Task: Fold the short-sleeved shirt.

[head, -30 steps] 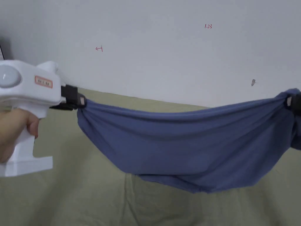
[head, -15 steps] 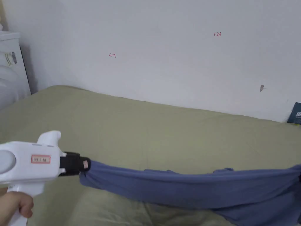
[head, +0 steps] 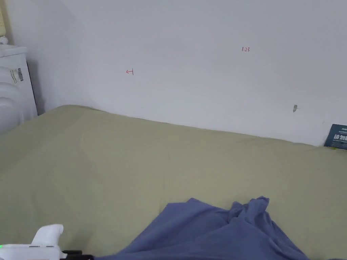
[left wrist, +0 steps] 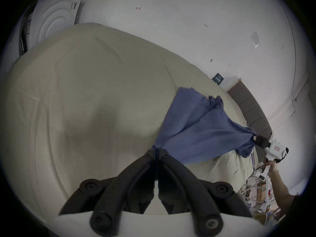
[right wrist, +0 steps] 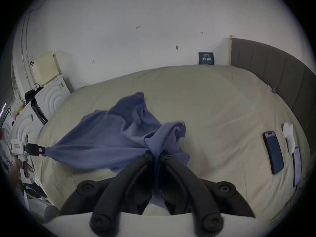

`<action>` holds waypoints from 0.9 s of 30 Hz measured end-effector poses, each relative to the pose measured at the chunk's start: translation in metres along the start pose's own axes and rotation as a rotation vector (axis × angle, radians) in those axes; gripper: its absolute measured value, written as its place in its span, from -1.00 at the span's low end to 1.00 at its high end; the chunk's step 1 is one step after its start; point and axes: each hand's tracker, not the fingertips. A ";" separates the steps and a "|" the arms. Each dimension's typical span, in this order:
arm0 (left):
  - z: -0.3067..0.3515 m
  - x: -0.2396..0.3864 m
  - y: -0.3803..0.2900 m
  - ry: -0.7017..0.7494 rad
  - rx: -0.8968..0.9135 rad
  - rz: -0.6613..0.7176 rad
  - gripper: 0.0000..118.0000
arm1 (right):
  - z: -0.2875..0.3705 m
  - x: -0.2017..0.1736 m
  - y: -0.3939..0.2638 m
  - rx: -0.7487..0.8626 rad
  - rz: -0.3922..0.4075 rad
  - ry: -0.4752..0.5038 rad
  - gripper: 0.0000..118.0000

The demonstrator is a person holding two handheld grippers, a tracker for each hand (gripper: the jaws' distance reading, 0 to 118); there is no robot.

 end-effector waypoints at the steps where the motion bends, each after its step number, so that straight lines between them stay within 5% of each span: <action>1: 0.002 -0.004 -0.004 0.004 -0.012 0.000 -0.99 | 0.000 0.005 -0.005 -0.009 0.001 -0.004 -0.83; 7: 0.004 -0.014 -0.033 0.024 -0.051 0.029 -0.91 | 0.005 0.009 -0.029 -0.057 0.052 -0.033 -0.83; 10: 0.004 -0.014 -0.041 0.054 -0.068 0.026 -0.65 | 0.005 0.001 -0.035 -0.051 0.100 -0.043 -0.79; 11: 0.004 -0.014 -0.044 0.106 -0.086 0.026 -0.36 | 0.005 0.001 -0.034 -0.058 0.087 -0.036 -0.73; 12: 0.006 -0.013 -0.046 0.132 -0.100 0.027 0.31 | 0.007 0.001 -0.033 -0.075 0.045 -0.012 -0.30; 13: 0.008 -0.010 -0.048 0.115 -0.085 0.033 0.61 | 0.010 0.001 -0.032 -0.082 -0.012 0.029 0.18; 14: 0.016 -0.006 -0.048 0.104 -0.061 0.041 0.69 | 0.016 0.001 -0.030 -0.084 -0.047 0.077 0.51; 16: 0.041 0.011 -0.039 0.073 0.055 0.025 0.69 | 0.037 -0.003 -0.021 0.012 -0.127 0.133 0.55; 18: 0.057 0.035 -0.028 0.099 0.160 -0.037 0.69 | 0.059 -0.016 -0.007 0.099 -0.113 0.126 0.55; 22: 0.083 0.109 -0.007 0.155 0.339 -0.104 0.68 | 0.094 -0.067 0.010 0.269 0.086 -0.047 0.54; 24: 0.089 0.144 -0.009 0.151 0.401 -0.125 0.62 | 0.108 -0.087 0.009 0.317 0.124 -0.069 0.52; 26: 0.094 0.177 -0.024 0.129 0.454 -0.173 0.19 | 0.124 -0.107 0.003 0.325 0.151 -0.058 0.39; 27: 0.096 0.192 -0.033 0.141 0.466 -0.204 -0.33 | 0.132 -0.116 -0.005 0.324 0.162 -0.058 -0.08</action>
